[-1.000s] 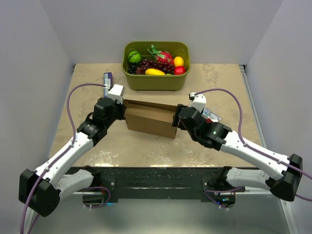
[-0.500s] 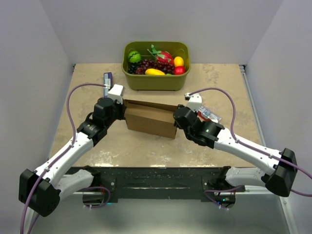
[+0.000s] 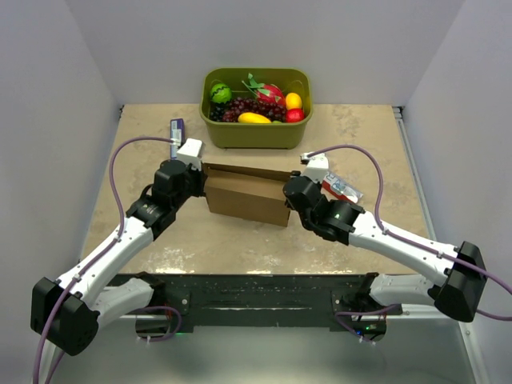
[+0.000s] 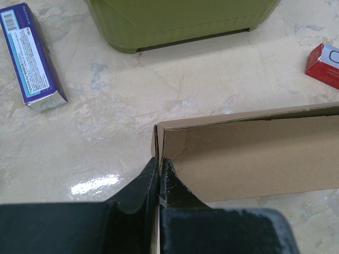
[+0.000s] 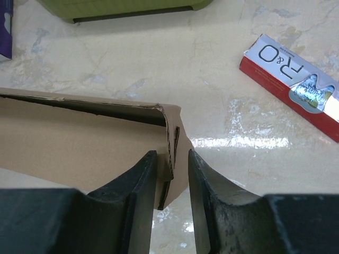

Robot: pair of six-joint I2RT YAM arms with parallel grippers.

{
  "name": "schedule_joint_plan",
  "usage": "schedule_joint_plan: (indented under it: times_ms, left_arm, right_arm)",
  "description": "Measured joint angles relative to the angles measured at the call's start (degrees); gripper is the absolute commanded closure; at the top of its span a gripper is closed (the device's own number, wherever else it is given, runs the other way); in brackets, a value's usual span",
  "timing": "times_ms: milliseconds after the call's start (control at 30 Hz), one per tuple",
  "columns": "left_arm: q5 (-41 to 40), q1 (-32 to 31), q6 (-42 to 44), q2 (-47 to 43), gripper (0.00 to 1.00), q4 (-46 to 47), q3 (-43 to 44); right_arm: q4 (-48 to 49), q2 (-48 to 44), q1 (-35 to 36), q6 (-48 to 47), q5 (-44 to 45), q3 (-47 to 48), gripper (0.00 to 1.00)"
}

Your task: Fold the paper box

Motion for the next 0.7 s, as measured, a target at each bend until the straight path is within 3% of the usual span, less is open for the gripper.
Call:
schedule_joint_plan:
  times_ms: [233,333,367,700]
  left_arm:
    - [-0.02,0.00,0.00,0.00,1.00,-0.02,0.00]
    - [0.00,0.00,0.00,0.00,1.00,-0.02,0.00]
    - [0.00,0.00,0.02,0.00,1.00,-0.02,0.00]
    - [-0.02,0.00,0.00,0.00,1.00,-0.04,0.00]
  right_arm:
    - [3.23,0.72,-0.20,-1.53,1.11,-0.72,0.75]
    - [3.91,1.18,-0.57,-1.84,1.33,-0.74,0.90]
    - [4.39,1.38,-0.66,-1.81,1.38,-0.74,0.99]
    - [5.68,1.70,-1.40,-1.81,2.03,-1.01,1.00]
